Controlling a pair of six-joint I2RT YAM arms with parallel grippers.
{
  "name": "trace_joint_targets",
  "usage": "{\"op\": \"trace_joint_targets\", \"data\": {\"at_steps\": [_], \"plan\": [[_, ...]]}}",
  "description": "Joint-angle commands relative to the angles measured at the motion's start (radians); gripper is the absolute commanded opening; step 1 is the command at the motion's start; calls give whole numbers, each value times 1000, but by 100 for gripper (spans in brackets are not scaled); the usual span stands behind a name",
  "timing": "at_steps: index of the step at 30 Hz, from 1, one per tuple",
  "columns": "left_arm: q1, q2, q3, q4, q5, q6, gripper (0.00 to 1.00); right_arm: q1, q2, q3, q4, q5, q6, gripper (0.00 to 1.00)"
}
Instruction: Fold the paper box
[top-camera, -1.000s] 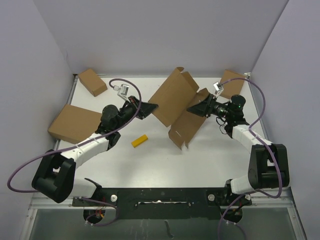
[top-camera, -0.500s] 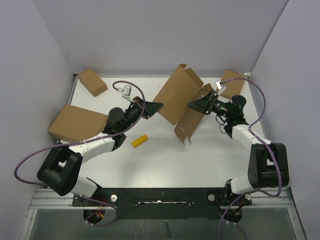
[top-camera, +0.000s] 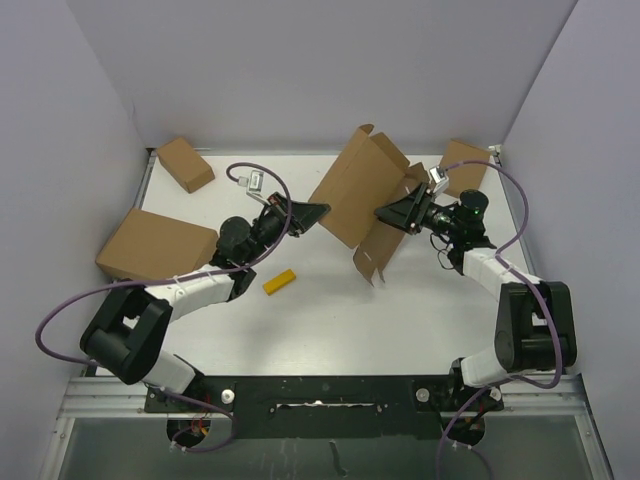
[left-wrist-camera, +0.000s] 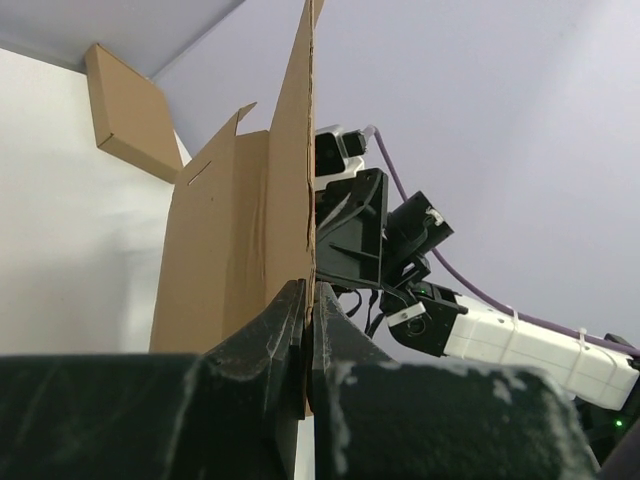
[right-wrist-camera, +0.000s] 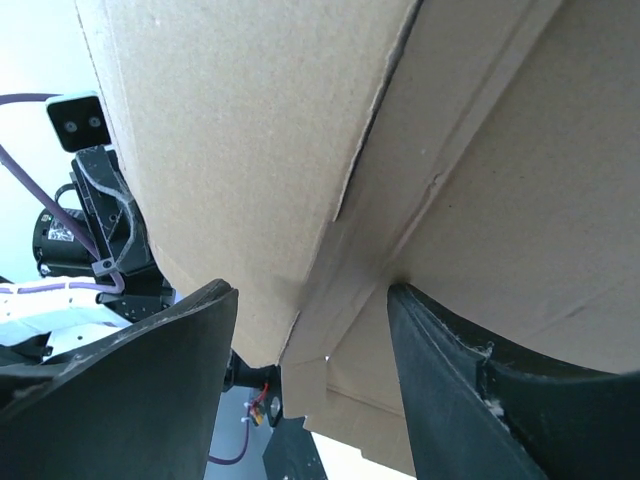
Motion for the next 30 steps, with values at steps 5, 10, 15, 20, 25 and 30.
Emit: {"op": "trace_joint_targets", "data": {"at_steps": [5, 10, 15, 20, 25, 30], "plan": [[-23, 47, 25, 128, -6, -32, 0, -7, 40, 35, 160, -23, 94, 42], [-23, 66, 19, 133, -7, -33, 0, -11, 32, 30, 162, -26, 97, 27], [-22, 71, 24, 127, -7, -20, 0, -17, 37, 29, 169, -34, 107, 13], [-21, 78, 25, 122, -3, -7, 0, -24, 47, 24, 200, -47, 123, 0], [-6, 69, 24, 113, 4, 4, 0, -30, 39, 26, 209, -64, 118, 0], [50, 18, 22, 89, 21, -15, 0, -47, -15, 38, 201, -163, -59, 52]]}}
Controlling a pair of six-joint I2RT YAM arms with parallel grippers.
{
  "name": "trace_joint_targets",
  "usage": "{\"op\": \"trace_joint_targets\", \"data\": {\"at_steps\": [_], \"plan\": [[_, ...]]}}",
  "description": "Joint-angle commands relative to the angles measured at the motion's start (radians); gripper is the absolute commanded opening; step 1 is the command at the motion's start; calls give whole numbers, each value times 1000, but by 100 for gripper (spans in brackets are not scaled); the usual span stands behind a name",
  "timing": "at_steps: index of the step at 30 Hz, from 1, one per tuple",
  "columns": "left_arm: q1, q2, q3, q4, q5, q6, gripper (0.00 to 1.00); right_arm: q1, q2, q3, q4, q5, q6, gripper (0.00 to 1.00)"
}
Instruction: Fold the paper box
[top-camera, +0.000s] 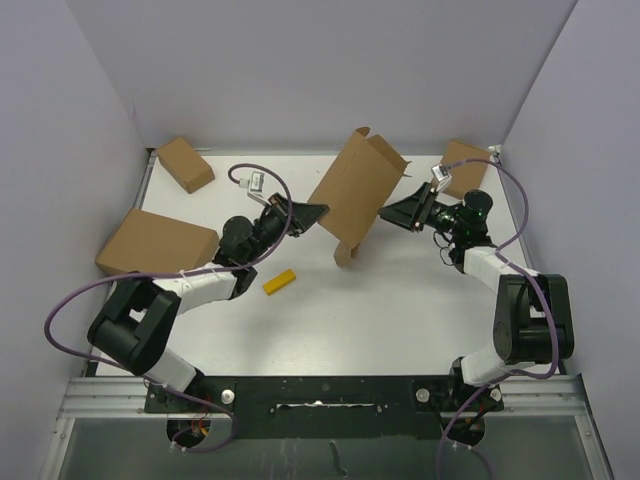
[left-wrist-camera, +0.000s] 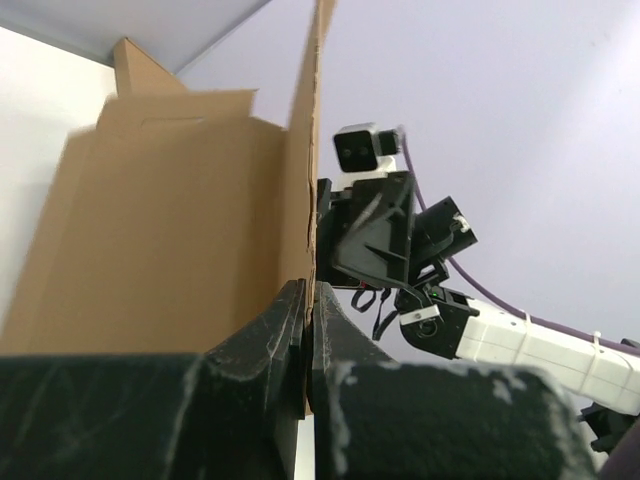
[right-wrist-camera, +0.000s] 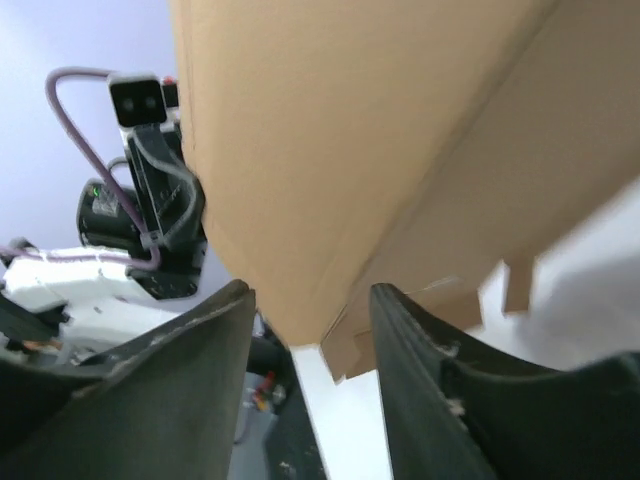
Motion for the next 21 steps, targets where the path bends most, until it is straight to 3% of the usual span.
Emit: {"op": "trace_joint_targets", "data": {"at_steps": [1, 4, 10, 15, 21], "plan": [[55, -65, 20, 38, 41, -11, 0, -29, -94, 39, 20, -123, -222, 56], [110, -102, 13, -37, 73, -44, 0, -58, -176, 48, -167, -192, -475, 62], [247, -120, -2, -168, 215, -57, 0, -73, -237, 163, -769, -177, -1061, 65], [306, -120, 25, -277, 304, 30, 0, -112, -144, 217, -934, -82, -1185, 66], [327, -105, 33, -332, 346, 94, 0, -121, -34, 232, -1018, 31, -1251, 65]]}}
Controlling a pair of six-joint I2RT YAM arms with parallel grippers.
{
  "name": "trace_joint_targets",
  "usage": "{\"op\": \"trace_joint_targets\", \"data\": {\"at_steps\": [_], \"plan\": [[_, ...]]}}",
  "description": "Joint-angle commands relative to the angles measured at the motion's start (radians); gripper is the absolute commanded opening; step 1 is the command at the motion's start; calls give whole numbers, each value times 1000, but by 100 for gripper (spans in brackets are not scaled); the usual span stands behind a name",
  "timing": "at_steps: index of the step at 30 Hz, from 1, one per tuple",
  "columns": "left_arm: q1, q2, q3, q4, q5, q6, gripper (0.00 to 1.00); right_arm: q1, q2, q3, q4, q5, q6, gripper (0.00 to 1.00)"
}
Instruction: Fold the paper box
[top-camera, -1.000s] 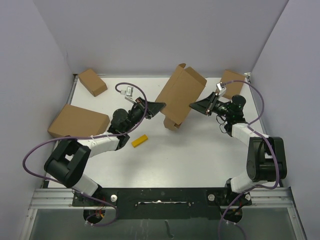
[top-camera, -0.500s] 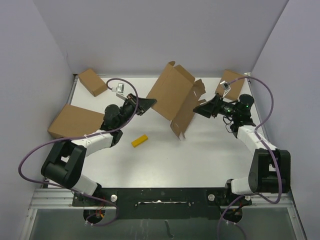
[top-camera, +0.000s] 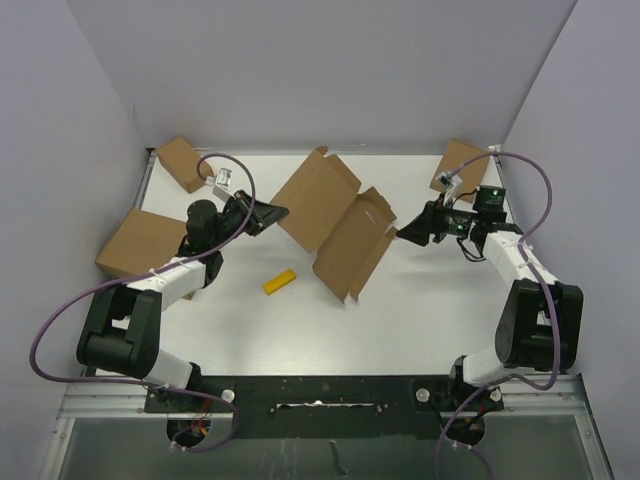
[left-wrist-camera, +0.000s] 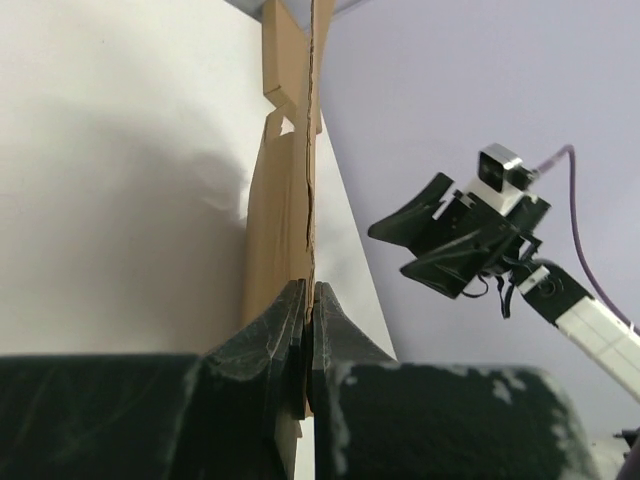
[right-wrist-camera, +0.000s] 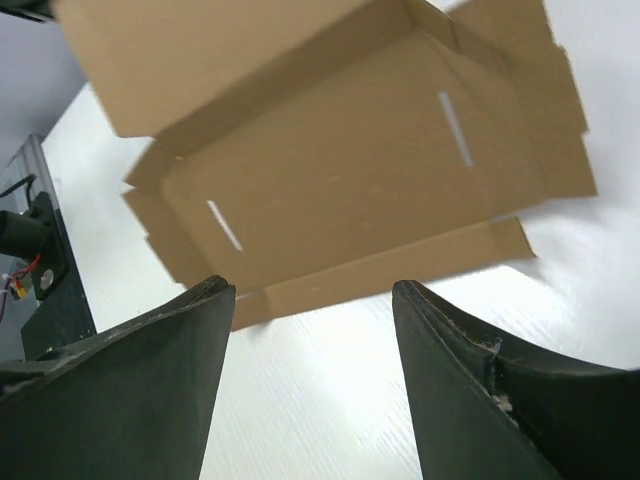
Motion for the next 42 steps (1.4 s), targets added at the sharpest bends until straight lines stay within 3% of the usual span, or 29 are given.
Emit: {"op": "trace_joint_targets", "data": {"at_steps": [1, 8, 10, 16, 18, 23, 42], "plan": [[11, -37, 46, -17, 80, 71, 0, -4, 60, 41, -125, 91, -117, 65], [11, -14, 108, -91, 91, 148, 0, 29, 144, 59, -183, 124, -149, 61], [9, -3, 120, -105, 92, 164, 0, 70, 169, 68, -200, 134, -162, 53], [-9, 32, 129, -104, 92, 169, 0, 150, 272, 81, -182, 142, -86, 14], [-24, 46, 127, -103, 92, 170, 0, 172, 302, 84, -152, 149, -38, 9], [-79, 97, 123, -101, 89, 171, 0, 207, 362, 83, -91, 202, 54, 7], [-188, 243, 134, -135, 97, 175, 0, 237, 449, 113, -163, 295, 23, 6]]}}
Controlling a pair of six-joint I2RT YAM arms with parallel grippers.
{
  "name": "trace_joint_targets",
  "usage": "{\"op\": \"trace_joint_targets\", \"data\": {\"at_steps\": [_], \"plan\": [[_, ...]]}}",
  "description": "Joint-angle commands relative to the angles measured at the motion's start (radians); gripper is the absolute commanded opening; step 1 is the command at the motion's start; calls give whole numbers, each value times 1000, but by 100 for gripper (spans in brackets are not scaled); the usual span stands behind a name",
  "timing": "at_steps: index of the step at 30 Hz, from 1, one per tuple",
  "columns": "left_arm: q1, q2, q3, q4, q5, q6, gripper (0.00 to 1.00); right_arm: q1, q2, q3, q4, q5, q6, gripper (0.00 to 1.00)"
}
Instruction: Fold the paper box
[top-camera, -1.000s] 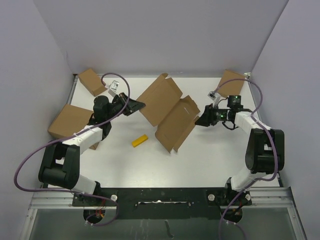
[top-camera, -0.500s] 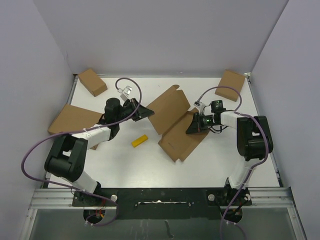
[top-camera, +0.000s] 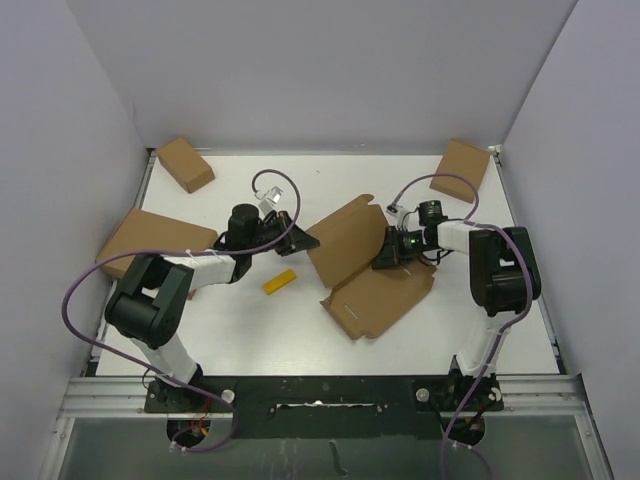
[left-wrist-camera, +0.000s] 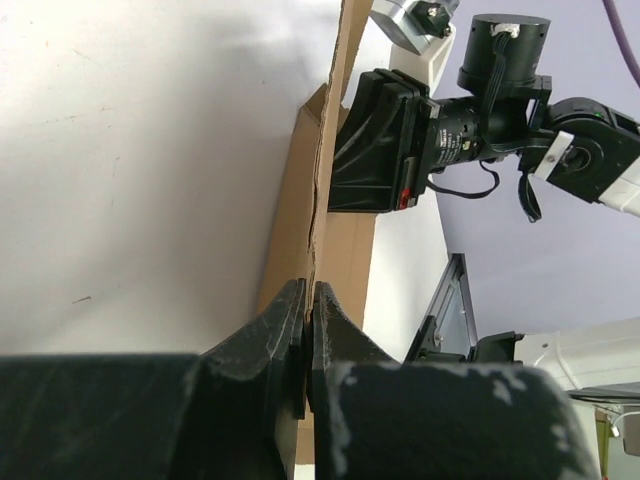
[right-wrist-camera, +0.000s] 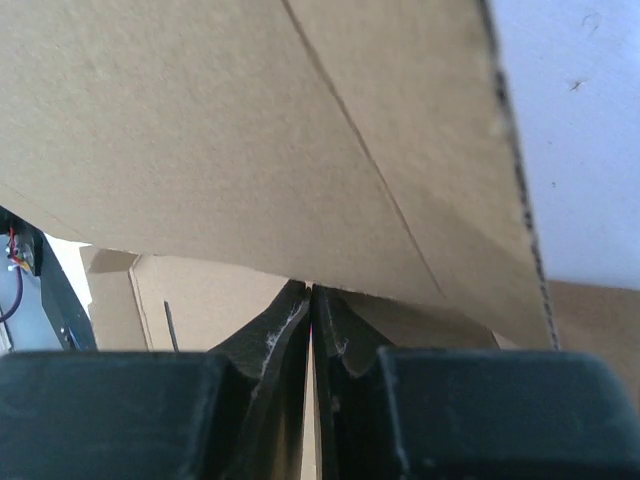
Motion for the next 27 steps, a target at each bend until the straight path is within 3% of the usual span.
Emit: {"op": "trace_joint_targets", "data": {"at_steps": [1, 5, 10, 14, 17, 18, 21, 27], "plan": [[-11, 27, 52, 19, 22, 11, 0, 15, 2, 42, -24, 13, -33, 6], [17, 9, 78, -9, 28, 51, 0, 13, -65, 101, -124, -74, -170, 11], [74, -2, 140, -62, 93, 143, 0, 11, -264, 116, -300, -192, -552, 30], [102, 13, 195, -97, 182, 218, 0, 19, -402, 75, -564, -280, -1076, 49], [107, 21, 225, -129, 228, 273, 0, 28, -478, -36, -731, -277, -1598, 72], [107, 21, 226, -135, 236, 282, 0, 30, -507, -89, -729, -254, -1703, 80], [106, 25, 214, -122, 253, 293, 0, 68, -582, -220, -594, -121, -1735, 92], [106, 40, 192, -103, 261, 291, 0, 187, -574, -309, -370, 82, -1643, 92]]}}
